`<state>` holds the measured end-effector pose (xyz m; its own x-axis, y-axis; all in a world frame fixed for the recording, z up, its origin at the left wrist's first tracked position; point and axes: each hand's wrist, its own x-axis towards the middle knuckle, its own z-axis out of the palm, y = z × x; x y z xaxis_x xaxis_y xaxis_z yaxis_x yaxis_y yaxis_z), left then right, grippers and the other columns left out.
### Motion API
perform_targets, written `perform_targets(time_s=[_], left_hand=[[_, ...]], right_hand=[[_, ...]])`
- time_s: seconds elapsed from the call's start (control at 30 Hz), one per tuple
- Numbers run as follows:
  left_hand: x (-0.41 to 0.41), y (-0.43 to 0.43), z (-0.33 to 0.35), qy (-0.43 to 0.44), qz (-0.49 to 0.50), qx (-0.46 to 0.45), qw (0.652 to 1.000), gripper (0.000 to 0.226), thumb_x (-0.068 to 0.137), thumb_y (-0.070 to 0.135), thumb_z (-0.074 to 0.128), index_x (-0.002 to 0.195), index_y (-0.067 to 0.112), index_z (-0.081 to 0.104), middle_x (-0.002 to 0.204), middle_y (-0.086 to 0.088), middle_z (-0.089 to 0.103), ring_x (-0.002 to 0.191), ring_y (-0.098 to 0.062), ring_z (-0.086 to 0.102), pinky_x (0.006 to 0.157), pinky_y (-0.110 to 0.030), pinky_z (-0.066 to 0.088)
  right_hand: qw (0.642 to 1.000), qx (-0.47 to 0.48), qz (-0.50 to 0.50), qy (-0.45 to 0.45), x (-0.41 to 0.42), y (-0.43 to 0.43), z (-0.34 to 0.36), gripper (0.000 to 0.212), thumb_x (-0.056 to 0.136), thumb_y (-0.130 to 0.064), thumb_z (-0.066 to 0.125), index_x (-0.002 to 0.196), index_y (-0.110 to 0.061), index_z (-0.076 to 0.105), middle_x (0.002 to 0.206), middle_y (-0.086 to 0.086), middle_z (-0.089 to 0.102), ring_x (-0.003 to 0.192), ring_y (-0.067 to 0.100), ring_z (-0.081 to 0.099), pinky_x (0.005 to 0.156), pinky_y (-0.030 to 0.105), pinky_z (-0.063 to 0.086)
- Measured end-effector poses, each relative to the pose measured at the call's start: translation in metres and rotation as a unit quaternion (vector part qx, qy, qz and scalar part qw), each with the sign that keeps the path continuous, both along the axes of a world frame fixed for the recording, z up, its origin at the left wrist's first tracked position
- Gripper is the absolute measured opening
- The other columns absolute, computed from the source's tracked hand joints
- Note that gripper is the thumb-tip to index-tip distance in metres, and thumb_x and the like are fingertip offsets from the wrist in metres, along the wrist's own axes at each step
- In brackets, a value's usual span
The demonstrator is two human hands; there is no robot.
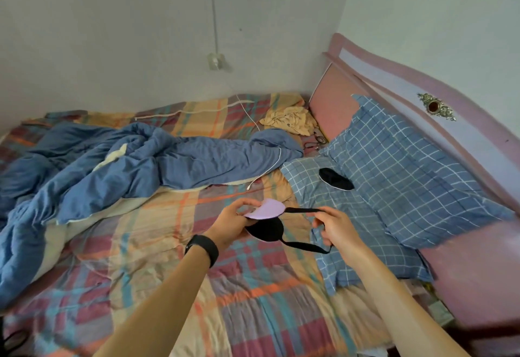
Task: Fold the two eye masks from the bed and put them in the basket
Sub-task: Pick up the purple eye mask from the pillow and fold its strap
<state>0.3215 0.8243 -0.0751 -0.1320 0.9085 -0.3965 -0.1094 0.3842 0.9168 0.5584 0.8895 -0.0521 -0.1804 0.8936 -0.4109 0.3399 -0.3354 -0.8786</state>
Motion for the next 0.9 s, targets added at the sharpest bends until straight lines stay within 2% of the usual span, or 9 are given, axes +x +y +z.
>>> perform_targets(time_s=[0.13, 0.27, 0.37, 0.47, 0.53, 0.6, 0.73, 0.83, 0.9], left_hand=[[-0.009, 0.000, 0.014, -0.067, -0.048, 0.006, 0.997, 0.039, 0.084, -0.020, 0.049, 0.106, 0.006, 0.068, 0.111, -0.011, 0.066, 0.089, -0.025, 0.065, 0.062, -0.022, 0.053], [-0.014, -0.002, 0.024, -0.085, -0.074, -0.010, 0.994, 0.054, 0.067, -0.011, 0.053, 0.114, 0.010, 0.072, 0.129, -0.004, 0.057, 0.098, -0.022, 0.058, 0.066, -0.024, 0.049], [-0.013, -0.005, 0.029, -0.039, -0.077, -0.012, 0.996, 0.039, 0.074, 0.005, 0.061, 0.107, 0.021, 0.076, 0.122, 0.005, 0.062, 0.103, -0.016, 0.056, 0.075, -0.027, 0.046], [-0.012, -0.005, 0.027, 0.073, -0.067, 0.040, 0.994, 0.033, 0.087, -0.003, 0.057, 0.097, 0.023, 0.075, 0.113, 0.005, 0.067, 0.096, -0.015, 0.058, 0.078, -0.024, 0.046], [-0.013, -0.005, 0.027, 0.113, -0.055, 0.082, 0.989, 0.037, 0.083, -0.010, 0.054, 0.096, 0.020, 0.072, 0.111, 0.002, 0.070, 0.094, -0.019, 0.057, 0.082, -0.031, 0.046], [-0.014, -0.007, 0.029, 0.110, -0.003, 0.100, 0.989, 0.039, 0.081, -0.009, 0.058, 0.102, 0.022, 0.066, 0.109, -0.003, 0.070, 0.093, -0.021, 0.062, 0.083, -0.036, 0.049], [-0.016, -0.011, 0.023, 0.040, 0.099, 0.057, 0.993, 0.055, 0.073, 0.019, 0.083, 0.122, 0.014, 0.059, 0.108, -0.013, 0.071, 0.095, -0.023, 0.069, 0.085, -0.041, 0.058], [-0.019, -0.014, 0.024, 0.113, 0.084, 0.052, 0.989, 0.035, 0.081, 0.023, 0.080, 0.109, 0.006, 0.069, 0.094, -0.006, 0.073, 0.077, -0.014, 0.068, 0.064, -0.025, 0.055], [-0.032, -0.014, 0.029, 0.113, 0.143, 0.069, 0.981, 0.024, 0.084, 0.023, 0.076, 0.101, 0.009, 0.069, 0.094, -0.008, 0.071, 0.080, -0.021, 0.066, 0.068, -0.035, 0.055]], right_hand=[[0.999, -0.044, -0.025, 0.020, -0.005, -0.001, -0.016, 0.028, 0.088, -0.006, 0.045, 0.102, -0.012, 0.069, 0.082, 0.010, 0.057, 0.045, 0.013, 0.030, 0.045, 0.027, 0.024], [0.988, -0.101, -0.006, 0.115, -0.017, -0.008, -0.021, 0.032, 0.089, -0.014, 0.042, 0.108, -0.017, 0.067, 0.097, 0.007, 0.066, 0.042, 0.011, 0.026, 0.041, 0.023, 0.023], [0.984, -0.107, 0.016, 0.144, -0.033, -0.015, -0.021, 0.038, 0.088, -0.034, 0.050, 0.116, -0.013, 0.065, 0.099, 0.022, 0.064, 0.041, 0.014, 0.025, 0.040, 0.025, 0.024], [0.993, -0.040, 0.056, 0.091, -0.050, -0.023, -0.010, 0.041, 0.089, -0.054, 0.057, 0.113, -0.022, 0.066, 0.100, 0.002, 0.071, 0.043, 0.014, 0.040, 0.041, 0.028, 0.029], [0.992, 0.026, 0.116, 0.035, -0.061, -0.027, -0.004, 0.023, 0.091, -0.044, 0.062, 0.098, -0.022, 0.065, 0.088, -0.004, 0.067, 0.050, 0.006, 0.052, 0.050, 0.026, 0.038], [0.988, 0.082, 0.129, 0.012, -0.069, -0.028, -0.005, 0.019, 0.091, -0.028, 0.067, 0.078, -0.017, 0.060, 0.067, -0.004, 0.056, 0.043, 0.001, 0.045, 0.051, 0.024, 0.036], [0.991, 0.083, 0.079, 0.061, -0.077, -0.030, -0.005, 0.026, 0.092, -0.027, 0.067, 0.084, -0.002, 0.063, 0.059, 0.005, 0.049, 0.041, 0.012, 0.040, 0.046, 0.028, 0.031], [0.992, 0.081, 0.067, 0.072, -0.080, -0.032, -0.002, 0.017, 0.090, -0.031, 0.068, 0.089, -0.014, 0.064, 0.072, -0.002, 0.061, 0.055, 0.013, 0.055, 0.055, 0.033, 0.044], [0.993, 0.066, 0.091, 0.026, -0.075, -0.032, 0.000, 0.022, 0.084, -0.038, 0.073, 0.099, -0.029, 0.060, 0.095, -0.012, 0.066, 0.084, 0.008, 0.065, 0.071, 0.029, 0.051]])
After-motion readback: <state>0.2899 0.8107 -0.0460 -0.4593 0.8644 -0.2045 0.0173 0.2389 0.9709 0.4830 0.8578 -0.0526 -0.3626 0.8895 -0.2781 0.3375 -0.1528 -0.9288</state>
